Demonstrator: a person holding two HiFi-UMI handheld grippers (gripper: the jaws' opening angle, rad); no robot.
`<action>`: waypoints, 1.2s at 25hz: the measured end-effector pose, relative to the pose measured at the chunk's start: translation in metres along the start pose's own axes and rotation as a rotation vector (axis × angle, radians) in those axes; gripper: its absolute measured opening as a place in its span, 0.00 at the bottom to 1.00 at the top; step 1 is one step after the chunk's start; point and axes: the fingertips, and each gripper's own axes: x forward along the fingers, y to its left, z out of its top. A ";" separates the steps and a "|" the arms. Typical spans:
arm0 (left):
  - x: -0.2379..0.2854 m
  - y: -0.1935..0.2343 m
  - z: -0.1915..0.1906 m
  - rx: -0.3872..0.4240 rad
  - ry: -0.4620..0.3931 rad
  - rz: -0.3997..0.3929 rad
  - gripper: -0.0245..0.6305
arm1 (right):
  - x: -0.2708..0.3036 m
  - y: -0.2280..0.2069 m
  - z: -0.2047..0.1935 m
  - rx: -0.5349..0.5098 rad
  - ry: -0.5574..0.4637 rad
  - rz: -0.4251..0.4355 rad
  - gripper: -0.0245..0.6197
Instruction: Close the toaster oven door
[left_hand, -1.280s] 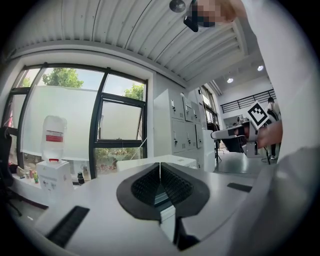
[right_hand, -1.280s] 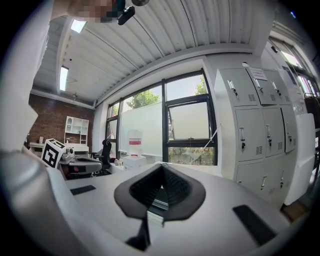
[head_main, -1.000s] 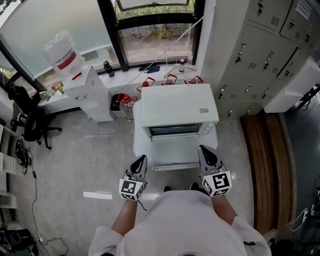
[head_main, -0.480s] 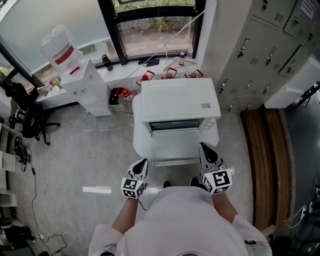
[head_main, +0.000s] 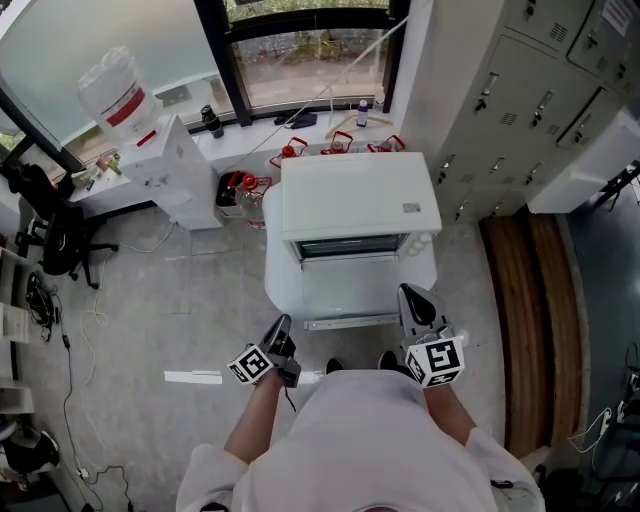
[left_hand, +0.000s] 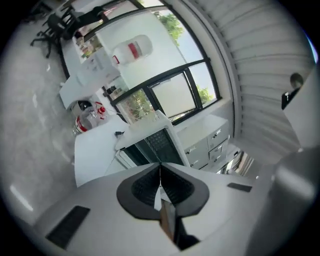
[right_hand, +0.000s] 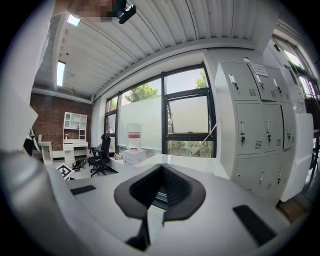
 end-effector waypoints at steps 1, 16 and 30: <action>0.001 0.000 0.000 -0.049 -0.005 -0.022 0.07 | 0.000 0.000 0.000 -0.001 0.001 0.000 0.05; -0.003 0.038 -0.020 -0.295 -0.045 -0.057 0.07 | -0.009 -0.005 -0.007 0.001 0.024 -0.022 0.05; -0.004 0.073 -0.040 -0.281 0.041 0.043 0.30 | -0.010 -0.005 -0.009 0.002 0.027 -0.026 0.05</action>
